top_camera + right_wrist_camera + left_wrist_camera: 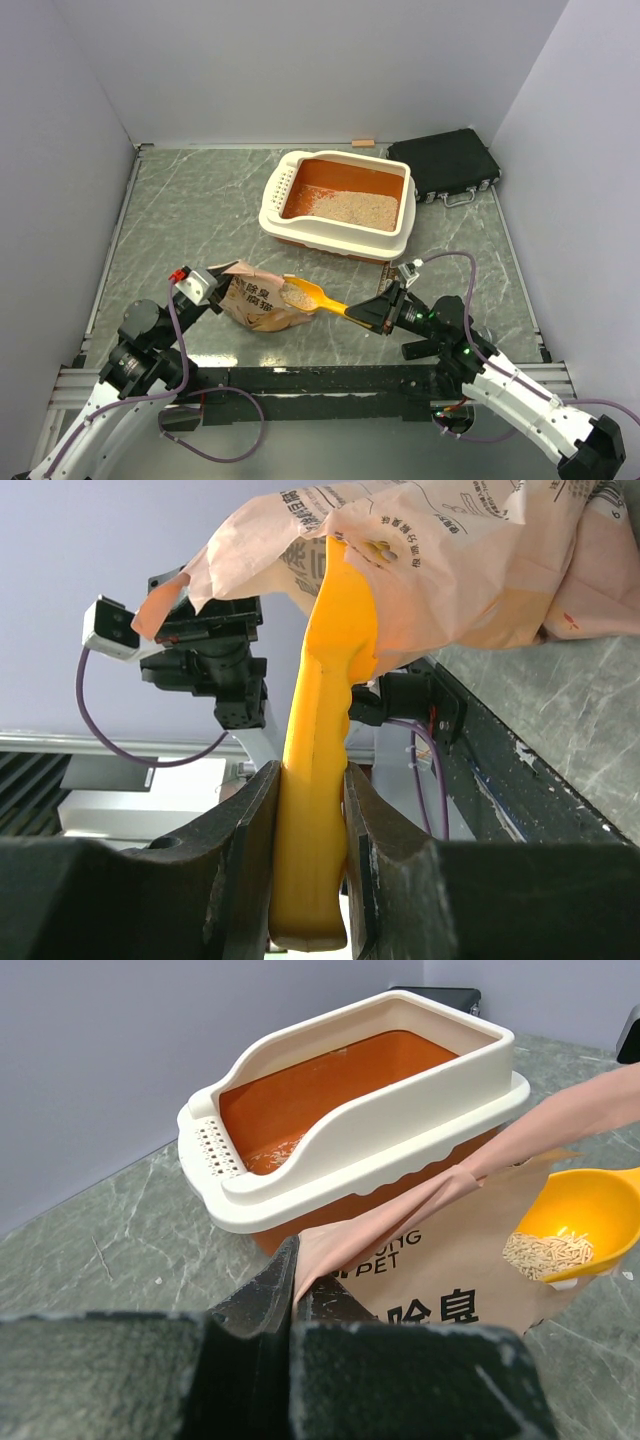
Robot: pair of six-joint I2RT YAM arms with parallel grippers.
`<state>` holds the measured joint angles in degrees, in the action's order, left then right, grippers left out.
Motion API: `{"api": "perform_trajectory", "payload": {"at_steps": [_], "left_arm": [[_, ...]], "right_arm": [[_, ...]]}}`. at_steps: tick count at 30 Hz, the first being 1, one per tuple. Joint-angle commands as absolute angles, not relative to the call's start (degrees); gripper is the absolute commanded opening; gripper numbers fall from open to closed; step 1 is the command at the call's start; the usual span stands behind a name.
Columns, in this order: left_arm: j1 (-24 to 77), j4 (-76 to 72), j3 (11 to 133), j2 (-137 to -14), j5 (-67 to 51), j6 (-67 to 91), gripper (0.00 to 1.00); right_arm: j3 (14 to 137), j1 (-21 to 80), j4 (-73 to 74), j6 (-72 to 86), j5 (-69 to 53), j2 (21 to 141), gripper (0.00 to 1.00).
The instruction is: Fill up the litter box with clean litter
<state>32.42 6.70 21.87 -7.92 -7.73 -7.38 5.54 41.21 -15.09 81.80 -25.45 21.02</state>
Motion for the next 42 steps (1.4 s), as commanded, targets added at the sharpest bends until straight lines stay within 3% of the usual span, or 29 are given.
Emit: {"api": "perform_trajectory", "payload": {"at_steps": [1, 12, 34, 42], "left_arm": [[32.3, -3.9, 23.6, -7.5, -8.0, -6.8, 0.01], [32.3, -4.0, 23.6, -7.7, -8.6, -6.7, 0.01], [32.3, -3.7, 23.6, -7.6, -7.2, -6.8, 0.01], [32.3, -3.6, 23.7, -7.6, -6.6, -6.8, 0.01]], "right_arm": [[10.1, 40.7, -15.9, 80.8, -26.3, 22.2, 0.0], [15.3, 40.7, -11.5, 78.5, -26.7, 22.3, 0.0], [13.3, 40.7, 7.4, 76.6, -22.1, 7.2, 0.0], [14.7, 40.7, 4.9, 77.3, -18.8, 6.5, 0.0]]}}
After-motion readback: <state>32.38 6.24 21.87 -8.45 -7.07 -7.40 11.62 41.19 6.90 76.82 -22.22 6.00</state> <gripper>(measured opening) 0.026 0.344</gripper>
